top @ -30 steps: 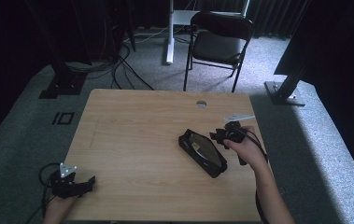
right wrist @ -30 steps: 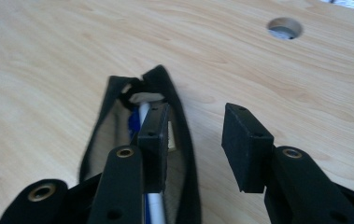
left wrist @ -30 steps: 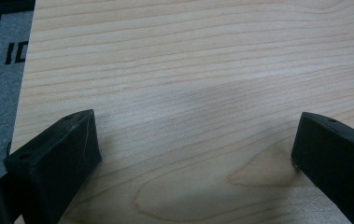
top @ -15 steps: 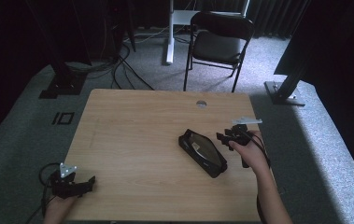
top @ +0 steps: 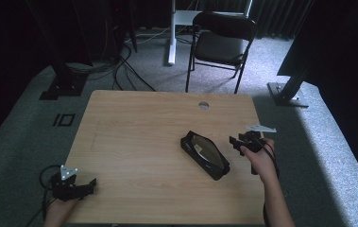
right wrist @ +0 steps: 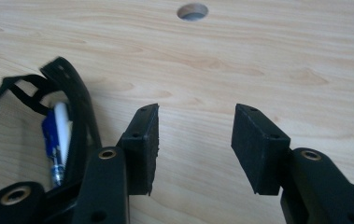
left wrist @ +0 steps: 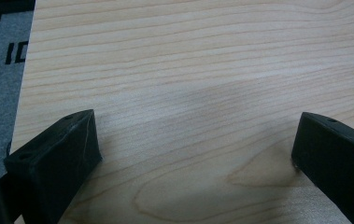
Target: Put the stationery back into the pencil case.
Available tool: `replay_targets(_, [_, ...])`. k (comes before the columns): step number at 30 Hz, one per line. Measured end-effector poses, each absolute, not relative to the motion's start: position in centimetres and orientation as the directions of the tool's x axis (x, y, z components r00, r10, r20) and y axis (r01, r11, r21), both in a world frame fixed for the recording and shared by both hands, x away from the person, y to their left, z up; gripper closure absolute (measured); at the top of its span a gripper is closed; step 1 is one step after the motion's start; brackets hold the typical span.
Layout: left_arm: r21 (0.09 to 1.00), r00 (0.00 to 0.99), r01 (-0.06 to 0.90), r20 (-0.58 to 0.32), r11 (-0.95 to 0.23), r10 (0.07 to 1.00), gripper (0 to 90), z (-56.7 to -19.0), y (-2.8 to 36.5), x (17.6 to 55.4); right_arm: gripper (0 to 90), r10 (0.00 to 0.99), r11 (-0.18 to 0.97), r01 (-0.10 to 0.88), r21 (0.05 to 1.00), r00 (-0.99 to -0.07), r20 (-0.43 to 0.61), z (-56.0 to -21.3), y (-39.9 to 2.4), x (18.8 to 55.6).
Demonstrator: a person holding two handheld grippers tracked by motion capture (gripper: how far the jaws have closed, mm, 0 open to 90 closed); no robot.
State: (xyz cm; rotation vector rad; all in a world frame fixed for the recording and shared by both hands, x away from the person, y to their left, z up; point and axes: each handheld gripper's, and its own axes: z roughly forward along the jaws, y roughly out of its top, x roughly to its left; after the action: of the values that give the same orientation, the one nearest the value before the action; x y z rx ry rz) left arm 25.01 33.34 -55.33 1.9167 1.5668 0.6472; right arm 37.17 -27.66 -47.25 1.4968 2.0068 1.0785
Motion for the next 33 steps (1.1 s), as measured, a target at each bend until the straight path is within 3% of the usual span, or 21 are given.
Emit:
replay_targets(5, [0.696,0.195,0.702,0.011,-0.147,0.981,1.2,-55.3,33.3,25.0,50.5,0.941,0.113,0.622,0.775,-0.317,0.117,-48.0,-28.5,36.5])
replay_targets(18, [0.697,0.195,0.702,0.011,-0.147,0.981,1.2,-55.3,33.3,25.0,35.0,0.959,0.087,0.624,0.777,-0.265,0.106,-50.3,-29.8,34.8])
replay_targets(33, [0.698,0.194,0.701,0.011,-0.147,0.981,1.2,-55.3,33.3,25.0,30.6,0.965,0.090,0.636,0.766,-0.245,0.090,-52.4,-30.6,32.2])
